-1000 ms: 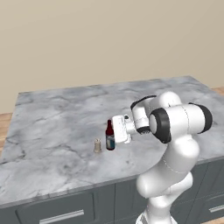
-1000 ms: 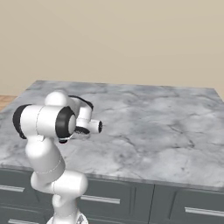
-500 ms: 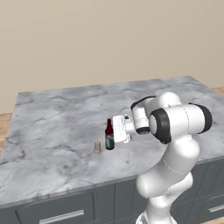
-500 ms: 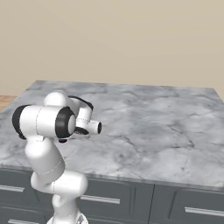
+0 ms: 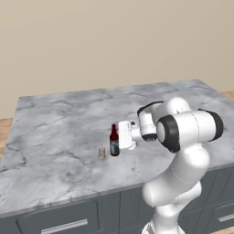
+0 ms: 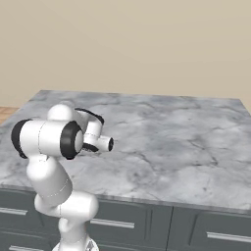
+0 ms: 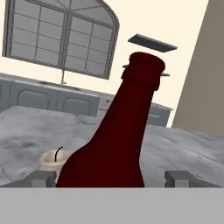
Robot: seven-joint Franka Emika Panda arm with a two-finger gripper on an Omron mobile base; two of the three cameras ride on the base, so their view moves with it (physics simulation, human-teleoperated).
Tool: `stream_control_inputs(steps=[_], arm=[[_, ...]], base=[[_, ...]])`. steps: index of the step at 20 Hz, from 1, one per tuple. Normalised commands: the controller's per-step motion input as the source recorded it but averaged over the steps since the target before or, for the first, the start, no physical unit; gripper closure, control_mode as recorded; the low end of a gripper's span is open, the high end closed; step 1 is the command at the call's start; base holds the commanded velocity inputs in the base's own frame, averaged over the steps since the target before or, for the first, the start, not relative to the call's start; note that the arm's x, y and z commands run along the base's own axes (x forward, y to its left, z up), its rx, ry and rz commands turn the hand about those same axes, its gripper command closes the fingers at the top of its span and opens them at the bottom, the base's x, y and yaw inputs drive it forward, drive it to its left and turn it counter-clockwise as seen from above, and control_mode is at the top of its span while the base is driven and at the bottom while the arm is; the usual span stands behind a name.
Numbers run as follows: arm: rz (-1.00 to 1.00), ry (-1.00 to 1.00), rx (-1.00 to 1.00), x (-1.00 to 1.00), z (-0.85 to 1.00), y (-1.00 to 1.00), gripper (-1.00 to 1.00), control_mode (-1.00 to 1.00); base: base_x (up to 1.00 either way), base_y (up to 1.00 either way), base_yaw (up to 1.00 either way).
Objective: Get the candle and the beer from the cabinet and move them to the dining counter.
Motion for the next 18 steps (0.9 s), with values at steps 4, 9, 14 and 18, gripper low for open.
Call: stream_control_inputs(steps=[4, 9, 14, 18], arm=[[-0.06, -0.01, 0.0, -0.15, -0.17, -0.03, -1.0, -1.0], [-0.06, 0.0, 0.01, -0.15, -0.09, -0.14, -1.0, -1.0], [-0.08, 0.0, 0.01, -0.06, -0.03, -0.19, -1.0, -1.0], [-0.07, 0.0, 0.0, -0.07, 0.0, -0.21, -1.0, -1.0]], base=[[0.0, 0.0, 0.0], [0.0, 0.0, 0.0], [0.0, 0.0, 0.0], [0.0, 0.0, 0.0]])
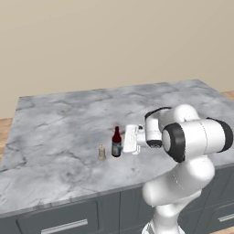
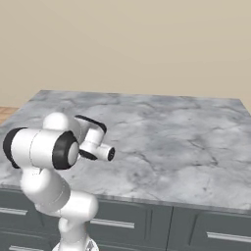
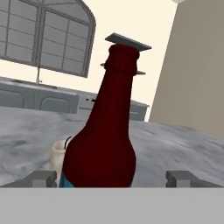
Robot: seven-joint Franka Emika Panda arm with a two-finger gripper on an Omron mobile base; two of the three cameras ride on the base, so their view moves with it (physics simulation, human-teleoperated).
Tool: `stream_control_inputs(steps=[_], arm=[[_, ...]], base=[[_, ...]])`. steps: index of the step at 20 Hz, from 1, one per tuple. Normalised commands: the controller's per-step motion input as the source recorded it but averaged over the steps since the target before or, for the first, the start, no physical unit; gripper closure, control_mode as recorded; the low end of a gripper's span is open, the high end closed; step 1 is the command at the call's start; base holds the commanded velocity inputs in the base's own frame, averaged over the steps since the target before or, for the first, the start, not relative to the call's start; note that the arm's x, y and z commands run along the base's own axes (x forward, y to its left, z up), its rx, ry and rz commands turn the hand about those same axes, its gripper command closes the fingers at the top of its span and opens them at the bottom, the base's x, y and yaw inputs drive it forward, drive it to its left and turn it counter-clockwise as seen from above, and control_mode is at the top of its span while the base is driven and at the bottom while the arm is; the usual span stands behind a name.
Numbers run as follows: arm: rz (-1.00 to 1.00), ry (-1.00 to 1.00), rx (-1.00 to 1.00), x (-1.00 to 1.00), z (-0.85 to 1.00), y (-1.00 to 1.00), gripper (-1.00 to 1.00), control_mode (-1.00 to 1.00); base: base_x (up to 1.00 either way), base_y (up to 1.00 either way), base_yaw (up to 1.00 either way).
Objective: Get the candle and the beer from the cabinet and move them to the dining counter.
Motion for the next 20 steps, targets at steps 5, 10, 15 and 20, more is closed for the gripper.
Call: stream_control_inputs(steps=[5, 10, 15, 20], arm=[[-0.1, 0.0, 0.01, -0.24, 0.02, -0.18, -1.0, -1.0], [-0.15, 0.0, 0.0, -0.28, 0.1, -0.05, -1.0, -1.0], [-0.21, 0.24, 0.0, -0.3, 0.34, -0.09, -1.0, -1.0], [-0.21, 0.44, 0.01, -0.33, 0.45, -0.18, -1.0, -1.0]], base=[[0.0, 0.0, 0.0], [0.0, 0.0, 0.0], [0.0, 0.0, 0.0], [0.0, 0.0, 0.0]])
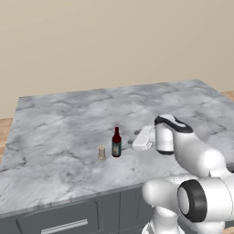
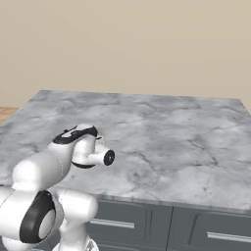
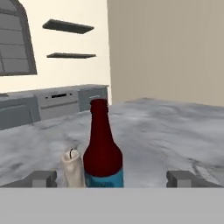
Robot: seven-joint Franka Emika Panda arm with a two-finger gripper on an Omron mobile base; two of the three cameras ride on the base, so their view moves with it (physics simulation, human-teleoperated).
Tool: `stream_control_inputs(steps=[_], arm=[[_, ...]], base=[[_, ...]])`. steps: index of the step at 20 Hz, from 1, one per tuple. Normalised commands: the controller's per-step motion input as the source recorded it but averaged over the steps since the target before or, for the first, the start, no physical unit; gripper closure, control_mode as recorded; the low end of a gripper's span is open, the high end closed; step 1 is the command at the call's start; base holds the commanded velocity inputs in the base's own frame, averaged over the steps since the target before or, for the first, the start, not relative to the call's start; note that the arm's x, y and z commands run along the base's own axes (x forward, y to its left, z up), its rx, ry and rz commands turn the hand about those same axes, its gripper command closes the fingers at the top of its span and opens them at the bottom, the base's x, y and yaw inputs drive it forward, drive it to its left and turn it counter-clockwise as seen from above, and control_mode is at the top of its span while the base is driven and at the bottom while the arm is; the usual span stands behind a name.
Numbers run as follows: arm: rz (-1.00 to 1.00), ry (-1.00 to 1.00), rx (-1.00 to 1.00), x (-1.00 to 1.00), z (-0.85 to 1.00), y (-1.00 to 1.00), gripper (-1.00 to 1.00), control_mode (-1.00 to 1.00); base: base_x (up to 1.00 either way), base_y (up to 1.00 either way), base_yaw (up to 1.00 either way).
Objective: Get the candle and the beer from the cabinet and move them to the dining counter.
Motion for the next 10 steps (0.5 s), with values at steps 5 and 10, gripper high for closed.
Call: stream_control_inputs(steps=[5, 10], arm=[[-0.18, 0.35, 0.0, -0.47, 0.33, -0.17, -1.0, -1.0], [-0.2, 0.13, 0.0, -0.61, 0.23, -0.06, -1.0, -1.0]], base=[[0.0, 0.0, 0.0], [0.0, 0.0, 0.0]])
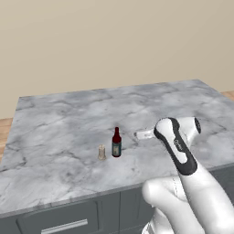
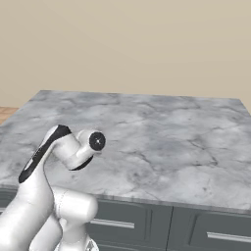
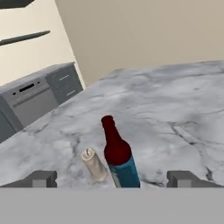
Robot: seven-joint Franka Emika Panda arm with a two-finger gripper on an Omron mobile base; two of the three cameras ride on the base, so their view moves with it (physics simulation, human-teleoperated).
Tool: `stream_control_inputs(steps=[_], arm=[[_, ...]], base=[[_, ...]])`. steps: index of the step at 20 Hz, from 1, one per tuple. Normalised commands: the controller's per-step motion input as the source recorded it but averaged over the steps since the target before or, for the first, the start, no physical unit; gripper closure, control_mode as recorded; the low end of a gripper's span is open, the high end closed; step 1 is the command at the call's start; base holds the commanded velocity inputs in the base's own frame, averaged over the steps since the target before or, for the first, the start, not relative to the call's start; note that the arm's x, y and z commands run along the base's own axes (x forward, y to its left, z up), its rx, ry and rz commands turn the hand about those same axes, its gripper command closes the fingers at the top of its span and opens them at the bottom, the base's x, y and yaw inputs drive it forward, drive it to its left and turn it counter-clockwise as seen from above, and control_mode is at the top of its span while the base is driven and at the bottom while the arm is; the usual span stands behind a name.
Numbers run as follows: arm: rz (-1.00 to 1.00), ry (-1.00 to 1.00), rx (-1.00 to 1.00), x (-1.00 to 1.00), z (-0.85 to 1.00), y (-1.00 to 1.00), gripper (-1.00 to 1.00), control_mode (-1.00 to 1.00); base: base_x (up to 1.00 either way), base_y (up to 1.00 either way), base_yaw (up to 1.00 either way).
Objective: Get the candle and the beer from the cabinet and move them to the dining counter.
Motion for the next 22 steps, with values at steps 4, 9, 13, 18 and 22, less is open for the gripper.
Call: stream_control_inputs(steps=[4, 9, 13, 18, 22], arm=[[-0.15, 0.06, -0.02, -0.61, 0.27, -0.03, -1.0, -1.0], [-0.15, 0.13, -0.04, -0.57, 0.31, -0.01, -1.0, -1.0], [-0.17, 0.25, 0.0, -0.52, 0.32, -0.07, -1.0, -1.0], [-0.21, 0.09, -0.08, -0.65, 0.1, -0.06, -1.0, -1.0], [-0.19, -0.16, -0.16, -0.76, -0.03, -0.01, -1.0, -1.0]], base=[[0.0, 0.0, 0.0], [0.0, 0.0, 0.0], [0.0, 0.0, 0.0], [0.0, 0.0, 0.0], [0.0, 0.0, 0.0]])
